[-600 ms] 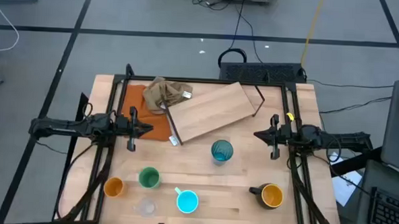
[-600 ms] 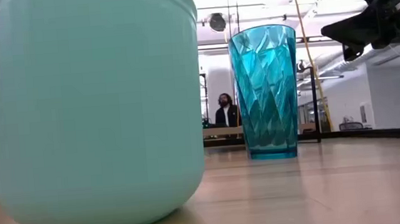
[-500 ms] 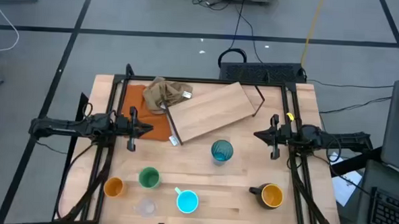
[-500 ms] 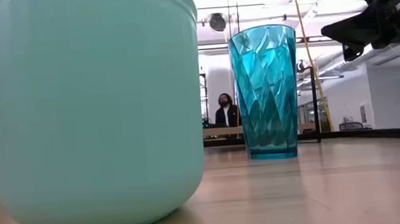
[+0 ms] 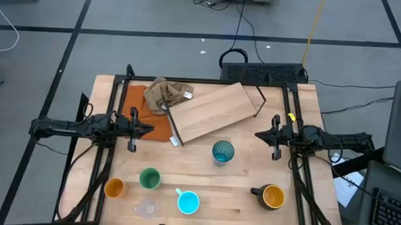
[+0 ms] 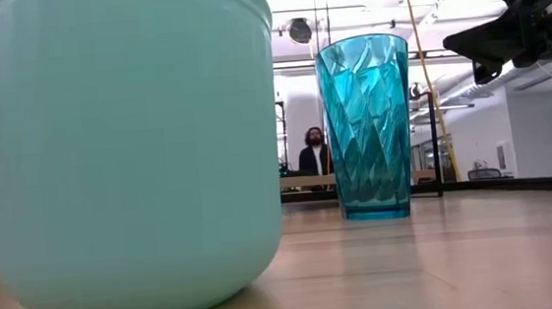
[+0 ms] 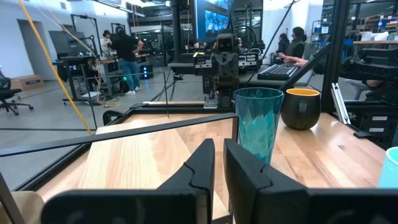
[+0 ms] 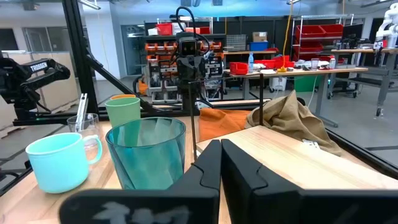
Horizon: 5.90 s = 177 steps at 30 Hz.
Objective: Stack small to large cups/mugs on shelf
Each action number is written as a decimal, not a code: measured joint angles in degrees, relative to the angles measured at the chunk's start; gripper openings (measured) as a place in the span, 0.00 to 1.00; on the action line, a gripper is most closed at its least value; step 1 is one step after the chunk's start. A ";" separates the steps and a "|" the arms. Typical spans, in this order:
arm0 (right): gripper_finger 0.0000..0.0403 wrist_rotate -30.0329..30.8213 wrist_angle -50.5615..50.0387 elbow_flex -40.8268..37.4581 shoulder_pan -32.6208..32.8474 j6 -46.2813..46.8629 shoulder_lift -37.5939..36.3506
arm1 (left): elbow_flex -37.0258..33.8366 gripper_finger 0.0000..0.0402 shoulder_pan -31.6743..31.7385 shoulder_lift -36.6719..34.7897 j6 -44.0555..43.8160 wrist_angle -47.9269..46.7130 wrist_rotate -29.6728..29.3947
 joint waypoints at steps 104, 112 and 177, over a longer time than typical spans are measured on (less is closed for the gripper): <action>0.00 0.28 1.54 0.00 0.00 3.01 0.04 | 0.00 0.04 0.07 0.00 -2.86 0.03 -2.98; 0.00 5.60 0.03 0.00 0.00 6.01 1.87 | 0.00 0.02 0.07 0.00 -2.86 0.02 -2.98; 0.38 9.17 11.09 0.00 -0.11 5.90 4.68 | 0.00 0.08 0.09 0.00 -4.31 4.33 -4.48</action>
